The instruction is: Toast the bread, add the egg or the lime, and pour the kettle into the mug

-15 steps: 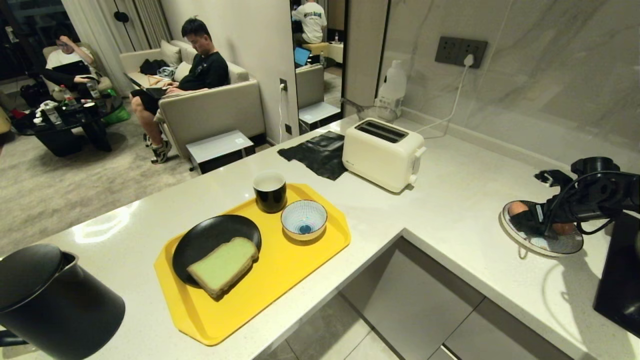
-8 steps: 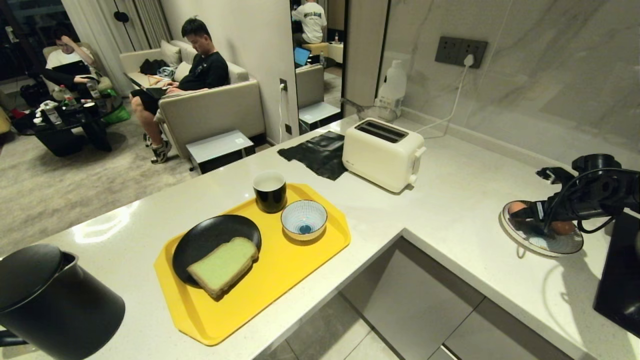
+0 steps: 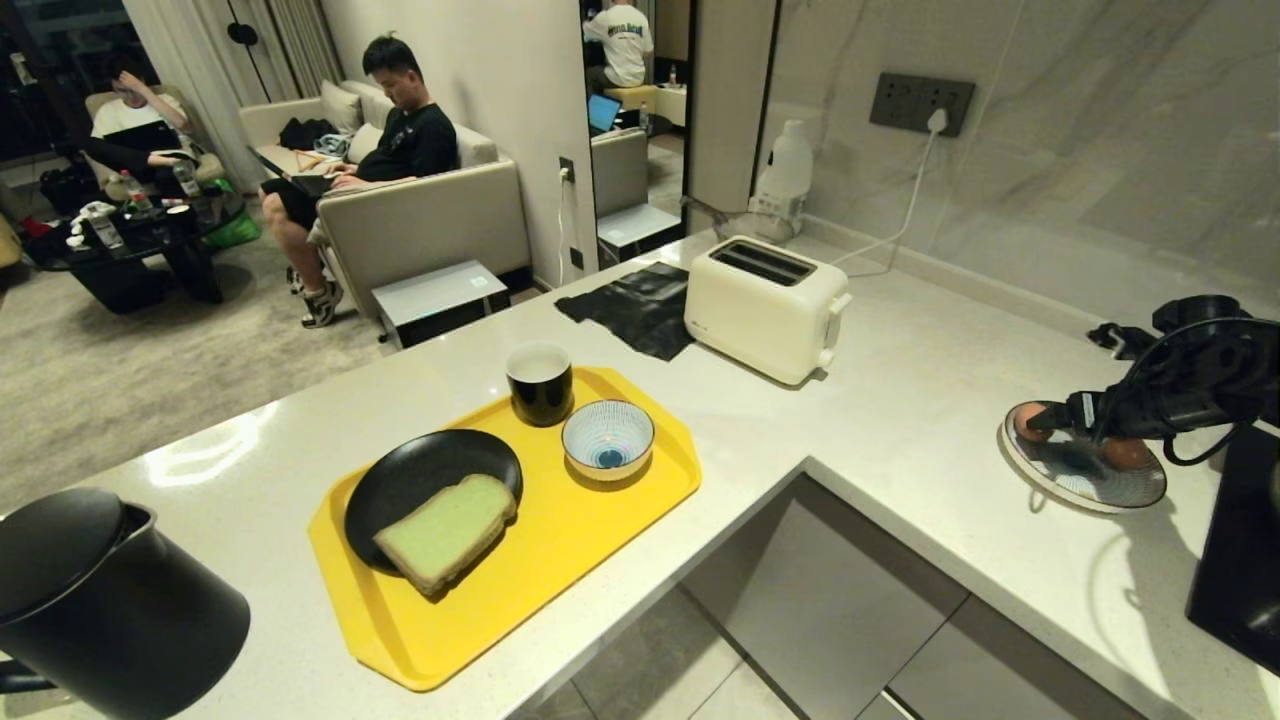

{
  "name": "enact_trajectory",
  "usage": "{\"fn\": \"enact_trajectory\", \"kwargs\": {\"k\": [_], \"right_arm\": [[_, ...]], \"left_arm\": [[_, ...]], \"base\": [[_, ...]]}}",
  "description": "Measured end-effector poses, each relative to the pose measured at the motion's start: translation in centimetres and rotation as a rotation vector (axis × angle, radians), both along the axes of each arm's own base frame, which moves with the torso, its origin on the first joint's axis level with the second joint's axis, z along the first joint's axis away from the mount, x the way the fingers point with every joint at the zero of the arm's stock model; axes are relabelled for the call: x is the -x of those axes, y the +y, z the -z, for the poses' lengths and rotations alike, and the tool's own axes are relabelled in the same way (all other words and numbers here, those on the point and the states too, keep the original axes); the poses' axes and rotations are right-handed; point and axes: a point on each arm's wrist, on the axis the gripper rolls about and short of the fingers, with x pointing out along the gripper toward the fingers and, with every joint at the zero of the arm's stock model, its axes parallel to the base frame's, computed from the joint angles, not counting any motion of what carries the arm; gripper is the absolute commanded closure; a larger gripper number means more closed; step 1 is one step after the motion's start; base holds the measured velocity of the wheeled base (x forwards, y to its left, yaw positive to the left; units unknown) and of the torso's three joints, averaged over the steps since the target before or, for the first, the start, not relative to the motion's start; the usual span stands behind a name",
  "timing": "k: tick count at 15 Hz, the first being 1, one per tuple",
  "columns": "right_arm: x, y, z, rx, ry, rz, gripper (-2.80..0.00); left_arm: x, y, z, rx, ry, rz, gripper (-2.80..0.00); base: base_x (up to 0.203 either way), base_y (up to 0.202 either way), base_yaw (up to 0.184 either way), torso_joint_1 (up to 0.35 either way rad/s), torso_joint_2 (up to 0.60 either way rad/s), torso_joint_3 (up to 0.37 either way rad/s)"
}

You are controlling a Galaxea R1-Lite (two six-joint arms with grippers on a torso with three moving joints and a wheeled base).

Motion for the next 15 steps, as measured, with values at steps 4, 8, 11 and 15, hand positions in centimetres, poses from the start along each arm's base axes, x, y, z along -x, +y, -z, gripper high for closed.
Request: {"fn": "enact_trajectory", "kwargs": {"k": [4, 8, 11, 15], "right_arm": [[0.0, 0.9, -0.3, 0.005, 0.06, 0.08, -2.8], [-0.6, 1.6, -0.1, 0.039, 0.055, 0.089, -2.8], [-1.2, 1.8, 0.0, 0.054, 0.019, 0.083, -2.8], [-1.9, 1.8, 0.4, 0.09, -0.012, 0.102, -2.8]], "left_arm": [[0.0, 0.0, 0.0, 0.0, 0.0, 0.0, 0.0], [0.0, 0.0, 0.0, 0.0, 0.0, 0.0, 0.0], [0.0, 0.0, 0.0, 0.0, 0.0, 0.0, 0.0], [0.0, 0.0, 0.0, 0.0, 0.0, 0.0, 0.0]], "base": [[0.0, 0.0, 0.0, 0.0, 0.0, 0.0], [0.0, 0.0, 0.0, 0.0, 0.0, 0.0], [0.0, 0.0, 0.0, 0.0, 0.0, 0.0], [0.0, 0.0, 0.0, 0.0, 0.0, 0.0]]}}
